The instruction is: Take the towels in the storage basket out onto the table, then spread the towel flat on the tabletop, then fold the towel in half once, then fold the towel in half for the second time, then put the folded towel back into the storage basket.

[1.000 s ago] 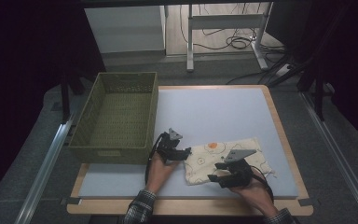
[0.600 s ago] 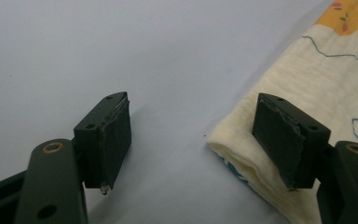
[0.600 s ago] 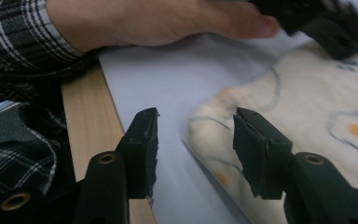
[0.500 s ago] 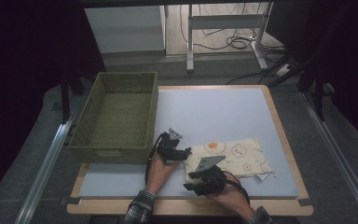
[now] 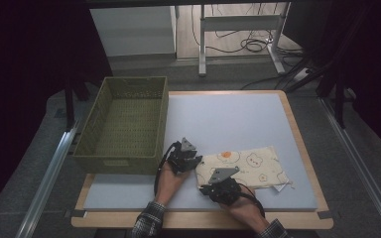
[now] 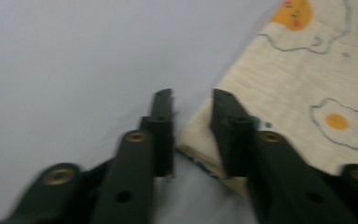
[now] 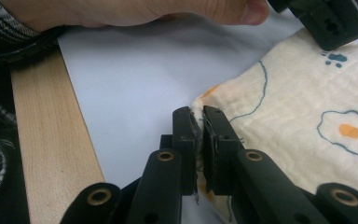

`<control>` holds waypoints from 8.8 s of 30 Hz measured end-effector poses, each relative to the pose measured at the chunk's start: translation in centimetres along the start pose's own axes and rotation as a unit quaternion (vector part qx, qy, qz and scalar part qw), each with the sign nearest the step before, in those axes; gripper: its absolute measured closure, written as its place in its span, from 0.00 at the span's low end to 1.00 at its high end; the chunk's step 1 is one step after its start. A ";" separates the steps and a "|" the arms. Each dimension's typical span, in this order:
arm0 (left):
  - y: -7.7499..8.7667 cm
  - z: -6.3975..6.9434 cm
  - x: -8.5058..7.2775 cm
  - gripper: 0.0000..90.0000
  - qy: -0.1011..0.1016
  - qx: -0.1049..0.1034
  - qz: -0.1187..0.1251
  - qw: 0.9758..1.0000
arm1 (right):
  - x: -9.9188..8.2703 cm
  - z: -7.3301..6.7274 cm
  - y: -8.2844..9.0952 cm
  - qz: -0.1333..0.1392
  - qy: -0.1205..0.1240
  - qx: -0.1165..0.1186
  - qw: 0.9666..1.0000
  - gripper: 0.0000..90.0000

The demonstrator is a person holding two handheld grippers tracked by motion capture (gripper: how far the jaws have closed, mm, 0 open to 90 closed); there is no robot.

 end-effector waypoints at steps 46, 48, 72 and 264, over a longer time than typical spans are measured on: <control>-2.7 6.0 12.2 0.98 -0.068 -0.054 0.064 0.994 | -5.9 6.9 10.8 0.079 -0.099 -0.075 0.989 0.94; -3.2 6.5 12.7 0.98 -0.075 -0.056 0.061 0.994 | -6.5 7.4 11.2 0.079 -0.106 -0.080 0.988 0.94; -8.4 11.5 18.0 0.97 -0.139 -0.064 0.040 0.987 | -11.9 11.2 14.3 0.074 -0.176 -0.119 0.974 0.94; 16.5 -11.7 10.8 0.93 -0.041 0.200 0.029 0.979 | 14.3 9.2 8.7 0.126 -0.109 -0.042 0.985 0.91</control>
Point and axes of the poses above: each handheld gripper's, and its own axes: y roughly backward along the jaws, x roughly out of its top, z roughly to its right, the point moved 6 cm from there along -y, roughly forward along the jaws, and after that the axes turned 10 degrees about -z, right-handed, at the moved point
